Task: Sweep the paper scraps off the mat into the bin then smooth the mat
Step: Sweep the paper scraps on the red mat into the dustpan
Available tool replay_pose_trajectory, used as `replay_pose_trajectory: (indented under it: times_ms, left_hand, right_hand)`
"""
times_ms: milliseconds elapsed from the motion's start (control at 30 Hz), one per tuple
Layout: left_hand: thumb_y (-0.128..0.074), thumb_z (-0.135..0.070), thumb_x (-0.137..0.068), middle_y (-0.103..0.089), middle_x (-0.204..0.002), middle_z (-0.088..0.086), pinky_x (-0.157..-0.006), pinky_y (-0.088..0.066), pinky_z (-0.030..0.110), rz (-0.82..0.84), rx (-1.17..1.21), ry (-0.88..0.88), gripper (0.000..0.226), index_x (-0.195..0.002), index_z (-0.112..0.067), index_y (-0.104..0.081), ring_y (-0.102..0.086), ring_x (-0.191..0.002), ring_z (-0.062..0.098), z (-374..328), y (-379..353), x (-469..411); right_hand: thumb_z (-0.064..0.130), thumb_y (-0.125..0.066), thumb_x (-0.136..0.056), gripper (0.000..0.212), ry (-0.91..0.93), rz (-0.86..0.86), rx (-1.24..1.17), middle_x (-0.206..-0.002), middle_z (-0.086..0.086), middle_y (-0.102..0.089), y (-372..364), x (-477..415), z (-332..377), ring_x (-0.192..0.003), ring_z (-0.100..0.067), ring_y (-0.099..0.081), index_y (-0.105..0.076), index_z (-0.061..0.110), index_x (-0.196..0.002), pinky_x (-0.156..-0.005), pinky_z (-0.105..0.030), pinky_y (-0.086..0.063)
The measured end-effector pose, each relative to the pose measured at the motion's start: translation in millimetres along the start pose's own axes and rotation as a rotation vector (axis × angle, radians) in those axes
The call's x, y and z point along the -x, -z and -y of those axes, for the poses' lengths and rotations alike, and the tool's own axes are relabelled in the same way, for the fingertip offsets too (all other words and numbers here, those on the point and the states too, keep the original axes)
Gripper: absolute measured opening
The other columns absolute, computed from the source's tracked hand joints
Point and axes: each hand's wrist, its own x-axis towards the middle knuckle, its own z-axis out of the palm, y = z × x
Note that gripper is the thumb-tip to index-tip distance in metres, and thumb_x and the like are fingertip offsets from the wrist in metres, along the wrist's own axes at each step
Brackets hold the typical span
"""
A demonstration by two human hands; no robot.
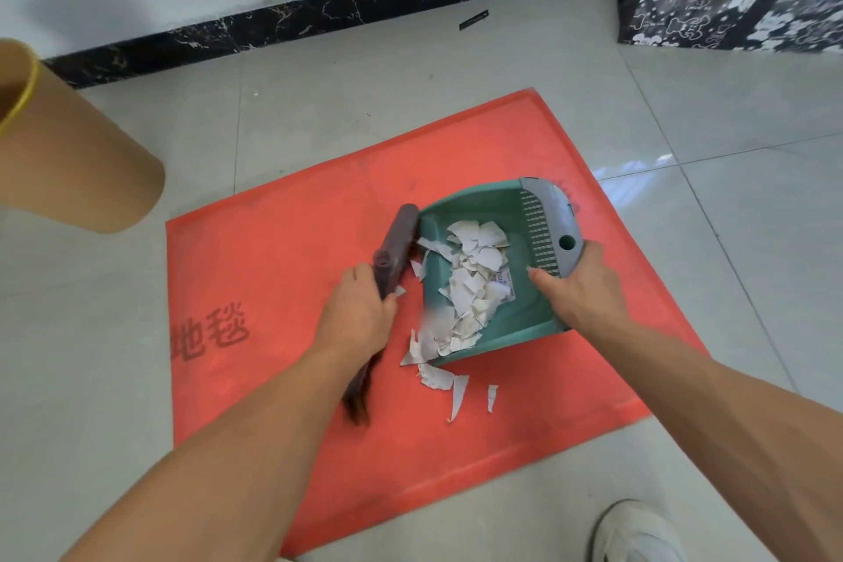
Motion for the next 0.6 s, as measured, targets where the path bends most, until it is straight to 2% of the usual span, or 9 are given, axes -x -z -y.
replay_pose_trajectory:
  times_ms: [100,233,367,500,600]
  left_hand:
    - [-0.055,-0.028,-0.091,-0.052,-0.114,0.014,-0.088,-0.038,0.039,0.008,0.061,-0.087,0.032,-0.112,-0.005,-0.047,-0.050,-0.106,0.032,-22.6,-6.7,1.1]
    - [-0.055,-0.027,-0.091,-0.050,-0.105,0.010,-0.079,-0.035,0.034,-0.105,0.105,-0.134,0.024,-0.104,-0.008,-0.046,-0.049,-0.097,0.028,-27.3,2.2,-1.9]
    - [-0.058,-0.024,-0.089,-0.051,-0.108,0.016,-0.085,-0.039,0.043,-0.194,0.020,-0.077,0.026,-0.104,-0.006,-0.048,-0.049,-0.100,0.036,-9.5,16.3,-11.3]
    - [-0.057,-0.023,-0.089,-0.050,-0.112,0.018,-0.085,-0.041,0.046,-0.117,-0.095,0.038,0.026,-0.106,-0.006,-0.046,-0.049,-0.104,0.040,11.2,15.5,-12.4]
    - [-0.055,-0.026,-0.090,-0.050,-0.112,0.015,-0.086,-0.041,0.044,-0.021,-0.091,-0.004,0.026,-0.106,-0.007,-0.046,-0.049,-0.105,0.037,7.1,4.5,-4.4]
  right_hand:
    - [0.033,-0.073,-0.081,0.047,0.002,0.001,-0.010,-0.088,0.004,-0.053,-1.7,-0.2,0.9,-0.078,-0.022,-0.055,-0.040,0.016,-0.110,-0.049,-0.026,-0.039]
    - [0.034,-0.073,-0.080,0.047,0.005,-0.001,-0.001,-0.087,0.003,-0.054,-0.5,-1.6,2.1,-0.077,-0.023,-0.058,-0.040,0.016,-0.109,-0.051,-0.028,-0.043]
    - [0.033,-0.072,-0.081,0.046,0.004,-0.017,0.008,-0.085,0.004,-0.051,2.6,-0.9,3.7,-0.078,-0.023,-0.054,-0.037,0.017,-0.106,-0.052,-0.028,-0.040]
    - [0.034,-0.072,-0.081,0.046,0.007,-0.013,0.025,-0.088,0.002,-0.052,4.8,-0.1,2.2,-0.077,-0.023,-0.055,-0.037,0.017,-0.106,-0.048,-0.027,-0.038]
    - [0.035,-0.072,-0.081,0.047,0.007,-0.013,0.030,-0.090,0.000,-0.055,4.5,0.5,3.5,-0.076,-0.022,-0.055,-0.038,0.017,-0.108,-0.048,-0.027,-0.039]
